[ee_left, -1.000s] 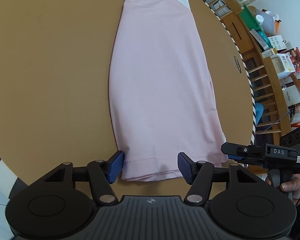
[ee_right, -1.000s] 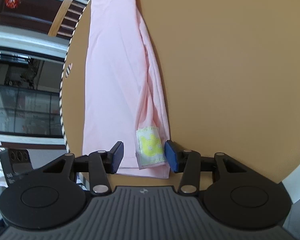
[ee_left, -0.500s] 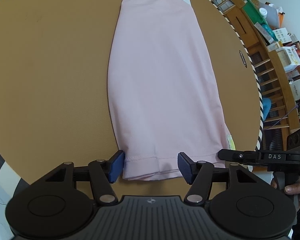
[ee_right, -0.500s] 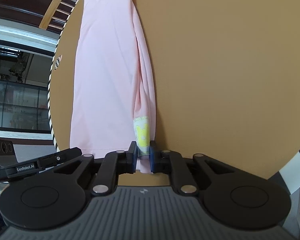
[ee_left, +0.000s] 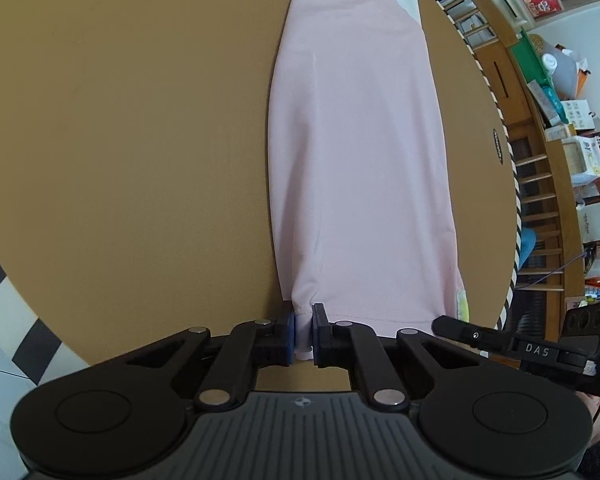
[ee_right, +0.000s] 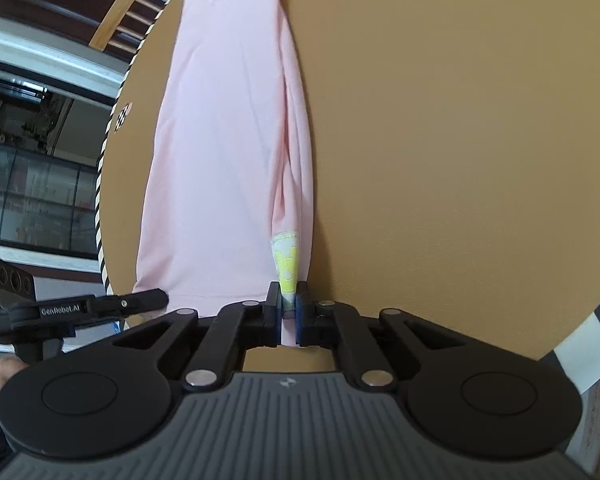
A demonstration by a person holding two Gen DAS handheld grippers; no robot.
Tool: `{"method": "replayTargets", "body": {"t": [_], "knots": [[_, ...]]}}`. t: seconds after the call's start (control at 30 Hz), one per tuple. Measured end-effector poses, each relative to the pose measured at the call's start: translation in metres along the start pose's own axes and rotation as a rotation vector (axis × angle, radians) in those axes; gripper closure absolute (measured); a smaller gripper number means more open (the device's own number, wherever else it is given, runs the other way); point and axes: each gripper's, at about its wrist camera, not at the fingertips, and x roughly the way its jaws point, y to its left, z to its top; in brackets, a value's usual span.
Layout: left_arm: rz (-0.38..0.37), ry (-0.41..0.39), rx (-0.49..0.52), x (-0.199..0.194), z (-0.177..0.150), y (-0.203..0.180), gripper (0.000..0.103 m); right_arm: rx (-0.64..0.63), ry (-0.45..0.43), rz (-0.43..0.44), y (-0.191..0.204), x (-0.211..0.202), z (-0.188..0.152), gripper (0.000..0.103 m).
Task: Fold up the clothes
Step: 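Lift the gripped end with both grippers and fold it over the strip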
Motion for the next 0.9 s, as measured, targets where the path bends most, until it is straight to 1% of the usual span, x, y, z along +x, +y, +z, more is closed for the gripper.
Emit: {"method": "replayTargets", "body": {"t": [0.13, 0.3, 0.37, 0.47, 0.57, 0.6, 0.67, 0.73, 0.83, 0.9], "knots": [[-0.027, -0.009, -0.031, -0.007, -0.001, 0.005, 0.094, -0.008, 0.002, 0.013, 0.001, -0.005, -0.004, 0.098], [-0.058, 0.011, -0.077, -0.007, -0.004, 0.016, 0.094, -0.018, 0.005, 0.029, 0.003, -0.010, -0.009, 0.098], [-0.076, 0.024, -0.103, -0.013, -0.008, 0.020, 0.094, -0.003, 0.015, 0.053, 0.003, -0.015, -0.016, 0.098], [-0.136, 0.043, -0.156, -0.026, -0.016, 0.019, 0.094, 0.022, 0.031, 0.093, 0.003, -0.024, -0.026, 0.097], [-0.204, 0.007, -0.149, -0.058, -0.017, 0.008, 0.094, 0.004, 0.037, 0.174, 0.016, -0.045, -0.031, 0.097], [-0.224, -0.009, -0.150, -0.069, -0.014, 0.003, 0.094, -0.003, 0.030, 0.199, 0.021, -0.053, -0.027, 0.097], [-0.260, -0.044, -0.163, -0.088, -0.001, -0.006, 0.094, -0.017, 0.013, 0.247, 0.032, -0.070, -0.017, 0.097], [-0.295, -0.079, -0.177, -0.105, 0.015, -0.015, 0.094, -0.020, -0.023, 0.299, 0.042, -0.084, 0.005, 0.097], [-0.318, -0.127, -0.192, -0.115, 0.066, -0.030, 0.094, -0.037, -0.108, 0.326, 0.056, -0.100, 0.057, 0.097], [-0.316, -0.153, -0.213, -0.113, 0.113, -0.040, 0.094, -0.031, -0.162, 0.324, 0.063, -0.105, 0.096, 0.097]]}}
